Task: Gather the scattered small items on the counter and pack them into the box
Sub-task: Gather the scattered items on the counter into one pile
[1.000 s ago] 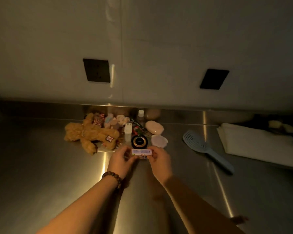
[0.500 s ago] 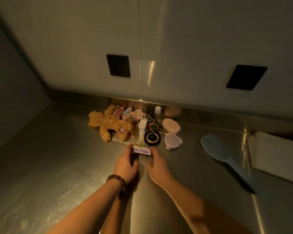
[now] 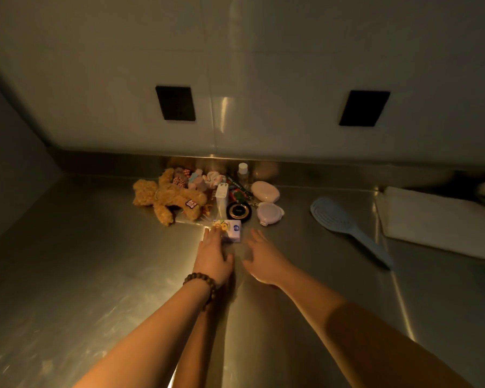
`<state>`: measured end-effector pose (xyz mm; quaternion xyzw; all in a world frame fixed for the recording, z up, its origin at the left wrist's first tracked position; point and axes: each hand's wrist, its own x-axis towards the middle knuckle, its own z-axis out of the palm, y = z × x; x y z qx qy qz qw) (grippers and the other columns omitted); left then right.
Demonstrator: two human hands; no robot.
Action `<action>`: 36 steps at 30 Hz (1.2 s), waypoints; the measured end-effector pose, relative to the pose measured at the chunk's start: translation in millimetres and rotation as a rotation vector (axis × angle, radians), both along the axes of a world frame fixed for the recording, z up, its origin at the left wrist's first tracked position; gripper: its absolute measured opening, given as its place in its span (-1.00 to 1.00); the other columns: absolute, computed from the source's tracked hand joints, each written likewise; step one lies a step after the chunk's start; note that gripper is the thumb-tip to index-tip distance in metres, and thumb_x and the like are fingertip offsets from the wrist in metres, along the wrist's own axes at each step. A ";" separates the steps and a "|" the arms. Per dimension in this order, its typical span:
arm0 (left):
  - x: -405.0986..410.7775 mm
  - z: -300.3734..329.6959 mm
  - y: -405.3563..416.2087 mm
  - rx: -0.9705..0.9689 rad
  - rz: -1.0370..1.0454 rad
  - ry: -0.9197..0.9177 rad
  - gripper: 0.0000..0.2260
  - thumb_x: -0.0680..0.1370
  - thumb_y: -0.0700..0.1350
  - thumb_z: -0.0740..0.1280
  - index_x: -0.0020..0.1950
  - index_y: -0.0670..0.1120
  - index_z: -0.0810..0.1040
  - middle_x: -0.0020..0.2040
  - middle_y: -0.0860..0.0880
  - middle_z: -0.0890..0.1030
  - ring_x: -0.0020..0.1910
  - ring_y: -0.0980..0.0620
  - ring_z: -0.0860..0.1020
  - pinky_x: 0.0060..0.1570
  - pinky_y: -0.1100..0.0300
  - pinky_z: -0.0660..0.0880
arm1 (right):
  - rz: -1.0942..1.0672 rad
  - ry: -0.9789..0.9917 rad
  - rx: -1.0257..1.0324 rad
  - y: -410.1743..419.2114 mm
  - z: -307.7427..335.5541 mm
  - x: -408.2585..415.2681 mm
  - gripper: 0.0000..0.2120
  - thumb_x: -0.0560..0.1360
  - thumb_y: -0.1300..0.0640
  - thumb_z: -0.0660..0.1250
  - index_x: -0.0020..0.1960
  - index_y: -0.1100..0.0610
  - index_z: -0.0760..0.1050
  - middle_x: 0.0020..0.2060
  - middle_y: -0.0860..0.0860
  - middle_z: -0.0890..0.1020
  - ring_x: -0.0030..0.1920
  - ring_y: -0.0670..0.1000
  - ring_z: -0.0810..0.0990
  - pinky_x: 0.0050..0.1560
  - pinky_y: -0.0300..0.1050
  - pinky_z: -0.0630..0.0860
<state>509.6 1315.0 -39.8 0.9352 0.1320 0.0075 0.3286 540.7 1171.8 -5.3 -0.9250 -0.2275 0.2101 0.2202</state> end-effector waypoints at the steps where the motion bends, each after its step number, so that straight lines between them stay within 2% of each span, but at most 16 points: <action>1: -3.9 2.8 -8.7 -0.008 -0.013 -0.011 -0.47 0.46 -0.11 0.32 0.41 -0.02 0.26 0.44 -0.07 0.27 0.39 -0.05 0.28 0.37 0.00 0.28 | -0.047 0.018 0.021 -10.2 7.0 -6.3 -0.41 0.56 0.07 0.24 0.52 0.14 0.13 0.52 0.09 0.15 0.52 0.08 0.09 0.48 0.01 0.15; 3: -10.8 11.2 -29.4 -0.086 -0.082 -0.032 -0.51 0.48 -0.12 0.31 0.40 -0.05 0.30 0.41 -0.08 0.32 0.36 -0.04 0.32 0.34 0.04 0.30 | -0.138 0.068 0.091 -35.4 25.0 -19.4 -0.51 0.55 0.06 0.27 0.45 0.11 0.30 0.42 0.08 0.37 0.39 0.07 0.35 0.32 -0.11 0.33; 5: -16.3 22.1 -52.9 -0.182 -0.210 -0.064 -0.52 0.49 -0.13 0.33 0.40 -0.08 0.32 0.36 -0.09 0.38 0.32 -0.03 0.37 0.28 0.21 0.27 | -0.191 0.061 0.168 -63.7 44.6 -31.3 -0.59 0.53 0.09 0.32 0.36 0.09 0.42 0.28 0.06 0.53 0.25 0.03 0.50 0.16 -0.21 0.37; 7: -21.4 32.4 -77.4 -0.245 -0.361 -0.089 -0.55 0.50 -0.11 0.35 0.37 -0.11 0.37 0.32 -0.10 0.45 0.28 -0.01 0.41 0.18 0.33 0.24 | -0.288 0.023 0.238 -95.7 61.5 -43.7 -0.60 0.50 0.11 0.36 0.32 0.12 0.46 0.20 0.06 0.59 0.19 0.01 0.55 0.16 -0.21 0.42; 9: -26.2 38.3 -100.4 -0.301 -0.486 -0.032 -0.52 0.50 -0.06 0.38 0.37 -0.11 0.36 0.33 -0.09 0.44 0.30 0.03 0.40 0.19 0.34 0.25 | -0.406 -0.027 0.297 -130.7 72.7 -55.2 -0.60 0.49 0.10 0.39 0.30 0.14 0.47 0.15 0.06 0.62 0.15 -0.02 0.59 0.18 -0.20 0.45; 13: -33.4 32.3 -136.6 -0.283 -0.660 0.094 -0.33 0.43 0.02 0.45 0.45 -0.06 0.24 0.42 -0.07 0.32 0.38 0.04 0.30 0.26 0.32 0.17 | -0.645 -0.027 0.380 -202.6 78.7 -87.6 -0.49 0.44 -0.03 0.42 0.35 0.05 0.42 0.12 -0.07 0.56 0.14 -0.09 0.54 0.12 -0.22 0.44; 17: -36.1 18.3 -161.4 -0.169 -0.772 0.116 -0.19 0.36 0.03 0.50 0.49 -0.03 0.15 0.46 -0.08 0.24 0.42 -0.01 0.22 0.33 0.26 0.12 | -0.749 0.059 0.323 -251.3 58.8 -130.5 -0.13 0.22 -0.19 0.49 0.45 -0.04 0.26 0.38 -0.06 0.37 0.34 -0.05 0.36 0.28 -0.08 0.34; 20: -36.4 4.6 -174.4 -0.129 -0.815 0.142 -0.16 0.33 0.00 0.53 0.49 -0.05 0.15 0.45 -0.09 0.24 0.42 -0.03 0.23 0.36 0.21 0.13 | -0.777 0.097 0.258 -266.7 37.2 -160.5 -0.09 0.27 -0.10 0.52 0.50 -0.08 0.14 0.48 -0.01 0.26 0.43 0.04 0.29 0.37 0.12 0.35; 23: -37.0 -10.0 -183.3 -0.064 -0.809 0.145 -0.22 0.36 -0.05 0.51 0.48 -0.03 0.19 0.44 -0.08 0.28 0.41 -0.05 0.25 0.33 0.21 0.15 | -0.872 0.107 0.298 -267.8 15.7 -179.7 -0.13 0.34 0.03 0.53 0.52 -0.01 0.13 0.49 0.01 0.25 0.45 0.03 0.26 0.44 0.09 0.26; 25: -37.1 -17.8 -186.9 -0.037 -0.755 0.090 -0.31 0.39 -0.11 0.47 0.45 -0.03 0.26 0.40 -0.07 0.36 0.38 -0.05 0.30 0.30 0.22 0.19 | -0.912 0.102 0.312 -258.1 2.9 -185.3 -0.16 0.35 0.08 0.52 0.51 0.05 0.16 0.47 0.00 0.28 0.44 0.00 0.29 0.41 -0.14 0.26; 27: -36.9 -23.0 -189.1 -0.024 -0.727 0.005 -0.45 0.41 -0.17 0.44 0.38 -0.07 0.38 0.32 -0.09 0.45 0.31 -0.07 0.37 0.25 0.22 0.24 | -0.919 0.049 0.342 -239.9 -4.7 -183.9 -0.22 0.37 0.14 0.51 0.49 0.10 0.21 0.41 -0.04 0.34 0.38 -0.06 0.34 0.19 -0.49 0.24; 29: -36.1 -25.4 -189.4 0.003 -0.743 -0.070 -0.61 0.42 -0.17 0.42 0.24 -0.13 0.50 0.20 -0.12 0.54 0.20 -0.12 0.44 0.17 0.20 0.30 | -0.887 -0.018 0.392 -221.5 -8.9 -176.3 -0.32 0.37 0.25 0.50 0.43 0.19 0.30 0.28 0.00 0.45 0.22 -0.11 0.44 -0.02 -0.66 0.25; 31: -33.5 -25.4 -187.1 0.033 -0.762 -0.095 -0.68 0.43 -0.13 0.41 0.17 -0.13 0.53 0.13 -0.12 0.56 0.14 -0.12 0.46 0.13 0.18 0.30 | -0.858 -0.075 0.401 -208.5 -13.2 -164.4 -0.51 0.39 0.35 0.45 0.29 0.30 0.43 0.09 0.18 0.59 0.05 -0.01 0.57 -0.10 -0.61 0.31; 33: -29.2 -24.3 -181.6 0.052 -0.755 -0.091 -0.68 0.45 -0.09 0.40 0.18 -0.11 0.52 0.13 -0.09 0.55 0.14 -0.08 0.45 0.14 0.17 0.30 | -0.878 -0.083 0.403 -198.8 -15.9 -153.2 -0.76 0.43 0.38 0.38 0.08 0.37 0.50 -0.11 0.31 0.60 -0.11 0.04 0.61 -0.17 -0.48 0.37; 35: -23.3 -21.8 -172.5 0.052 -0.724 -0.103 -0.68 0.46 -0.06 0.39 0.18 -0.09 0.50 0.13 -0.07 0.53 0.14 -0.05 0.44 0.09 0.20 0.31 | -0.913 -0.082 0.409 -193.3 -20.0 -143.4 -0.94 0.45 0.31 0.37 -0.15 0.23 0.50 -0.31 0.13 0.56 -0.31 -0.17 0.51 -0.29 -0.45 0.35; 36: -19.9 -19.7 -166.5 0.044 -0.701 -0.111 -0.68 0.47 -0.04 0.38 0.19 -0.08 0.50 0.14 -0.06 0.53 0.14 -0.04 0.43 0.06 0.23 0.30 | -0.921 -0.089 0.413 -191.8 -21.9 -138.6 -0.88 0.45 0.27 0.38 -0.21 0.15 0.48 -0.35 0.04 0.54 -0.36 -0.19 0.48 -0.32 -0.45 0.34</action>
